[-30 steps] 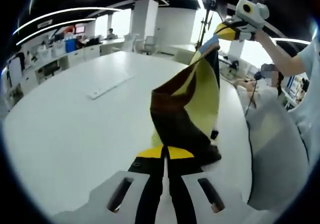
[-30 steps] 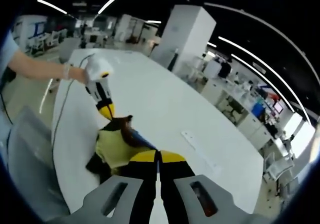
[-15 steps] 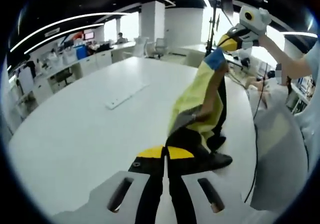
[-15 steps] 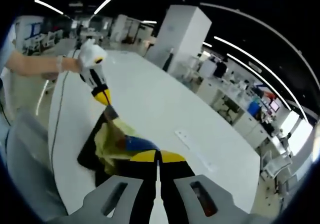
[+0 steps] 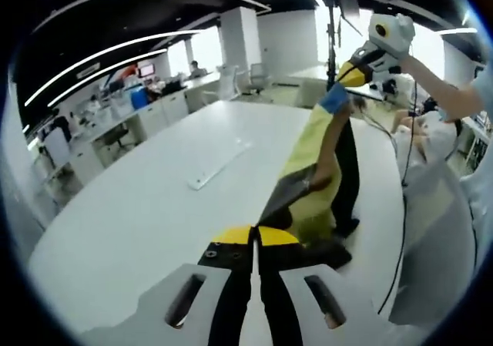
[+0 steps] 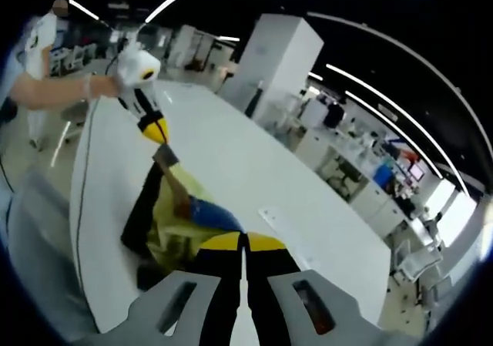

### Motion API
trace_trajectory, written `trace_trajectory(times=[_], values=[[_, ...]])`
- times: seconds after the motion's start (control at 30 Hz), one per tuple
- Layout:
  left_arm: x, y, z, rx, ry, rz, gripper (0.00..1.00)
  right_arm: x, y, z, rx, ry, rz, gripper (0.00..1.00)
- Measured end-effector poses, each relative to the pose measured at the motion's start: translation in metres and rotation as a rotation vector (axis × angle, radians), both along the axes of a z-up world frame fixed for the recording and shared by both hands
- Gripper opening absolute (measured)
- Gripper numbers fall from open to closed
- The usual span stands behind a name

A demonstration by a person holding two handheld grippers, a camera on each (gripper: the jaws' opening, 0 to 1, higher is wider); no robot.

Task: Fold the garment on the visible template until the final outline fits inside the template.

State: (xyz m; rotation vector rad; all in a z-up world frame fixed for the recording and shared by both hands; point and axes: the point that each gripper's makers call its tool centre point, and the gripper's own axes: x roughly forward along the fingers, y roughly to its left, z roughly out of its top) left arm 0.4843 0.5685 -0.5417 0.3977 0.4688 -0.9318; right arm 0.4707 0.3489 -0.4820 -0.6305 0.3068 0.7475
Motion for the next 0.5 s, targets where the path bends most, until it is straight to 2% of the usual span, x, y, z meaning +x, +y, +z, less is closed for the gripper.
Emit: trace_trajectory(times=[0.23, 0.5], values=[[0.005, 0.006, 0.028, 0.024, -0.053, 0.007, 0.0, 0.0, -0.001, 0.014, 0.0, -0.03, 0.003, 0.01], [0.005, 0.007, 0.041, 0.063, -0.087, -0.002, 0.0, -0.003, 0.0, 0.024, -0.005, -0.05, 0.01, 0.01]])
